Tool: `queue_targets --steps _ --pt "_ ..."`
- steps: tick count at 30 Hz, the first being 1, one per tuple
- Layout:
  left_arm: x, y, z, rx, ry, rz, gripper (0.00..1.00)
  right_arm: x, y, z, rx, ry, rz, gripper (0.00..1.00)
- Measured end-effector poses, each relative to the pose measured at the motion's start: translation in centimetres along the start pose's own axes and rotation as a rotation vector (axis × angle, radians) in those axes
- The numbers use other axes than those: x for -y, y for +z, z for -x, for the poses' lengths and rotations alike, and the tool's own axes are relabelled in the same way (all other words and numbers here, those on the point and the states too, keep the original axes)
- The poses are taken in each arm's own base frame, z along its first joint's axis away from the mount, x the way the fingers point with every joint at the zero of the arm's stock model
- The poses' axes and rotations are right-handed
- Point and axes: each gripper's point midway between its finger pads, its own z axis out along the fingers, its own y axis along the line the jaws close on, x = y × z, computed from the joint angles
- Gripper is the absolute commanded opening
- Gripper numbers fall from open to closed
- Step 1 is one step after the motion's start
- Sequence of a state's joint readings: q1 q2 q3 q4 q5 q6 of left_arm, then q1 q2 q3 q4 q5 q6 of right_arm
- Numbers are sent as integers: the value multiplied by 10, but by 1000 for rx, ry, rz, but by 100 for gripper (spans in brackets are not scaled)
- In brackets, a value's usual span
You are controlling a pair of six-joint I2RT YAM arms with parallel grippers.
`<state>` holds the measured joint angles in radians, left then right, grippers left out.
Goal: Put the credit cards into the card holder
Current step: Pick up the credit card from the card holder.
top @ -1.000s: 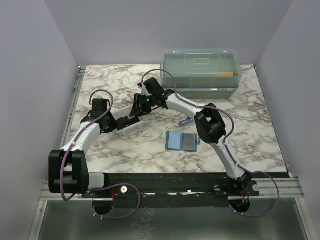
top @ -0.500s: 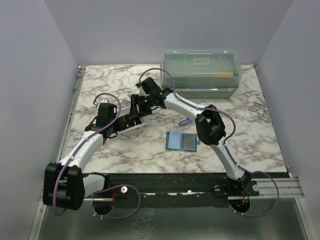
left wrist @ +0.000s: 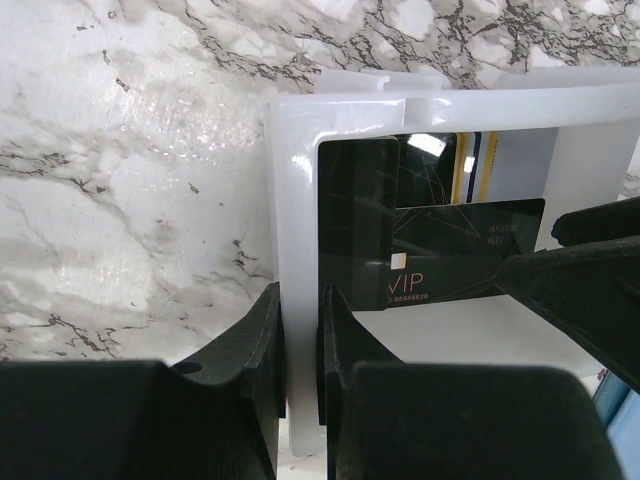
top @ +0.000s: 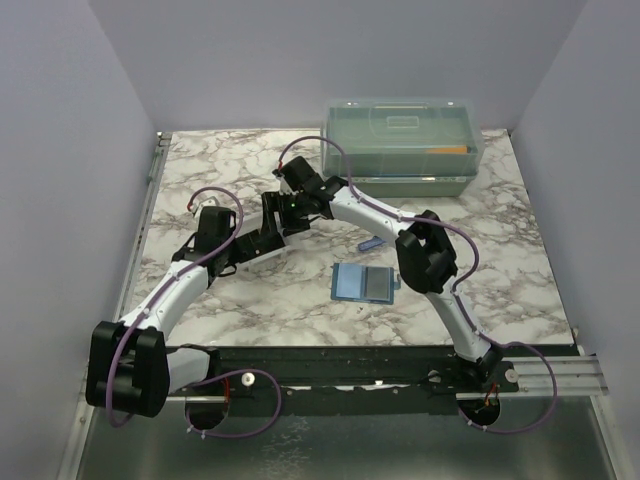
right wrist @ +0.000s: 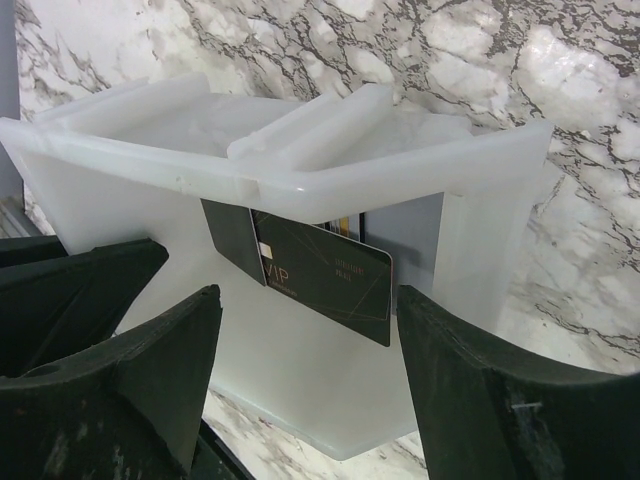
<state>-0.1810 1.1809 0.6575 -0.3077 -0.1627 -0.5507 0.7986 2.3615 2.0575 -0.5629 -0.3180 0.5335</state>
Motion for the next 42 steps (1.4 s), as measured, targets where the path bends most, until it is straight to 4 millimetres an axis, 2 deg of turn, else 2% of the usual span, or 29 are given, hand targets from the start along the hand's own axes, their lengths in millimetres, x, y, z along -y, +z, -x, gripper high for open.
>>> queue_targets --steps 13,19,27,32,42 --pt "4 1 -3 -7 -31 -2 0 1 2 -2 -4 15 -9 80" --pt "5 2 -4 -12 -38 -2 0 0 11 -11 -26 13 -12 79" --pt "5 2 -5 -12 -40 -1 0 1 14 -15 -32 19 -10 66" --pt "4 2 -5 -13 -40 3 0 3 17 -26 -42 30 24 49" --pt "1 3 -8 -18 -38 15 0 1 11 -27 -12 40 66 37"
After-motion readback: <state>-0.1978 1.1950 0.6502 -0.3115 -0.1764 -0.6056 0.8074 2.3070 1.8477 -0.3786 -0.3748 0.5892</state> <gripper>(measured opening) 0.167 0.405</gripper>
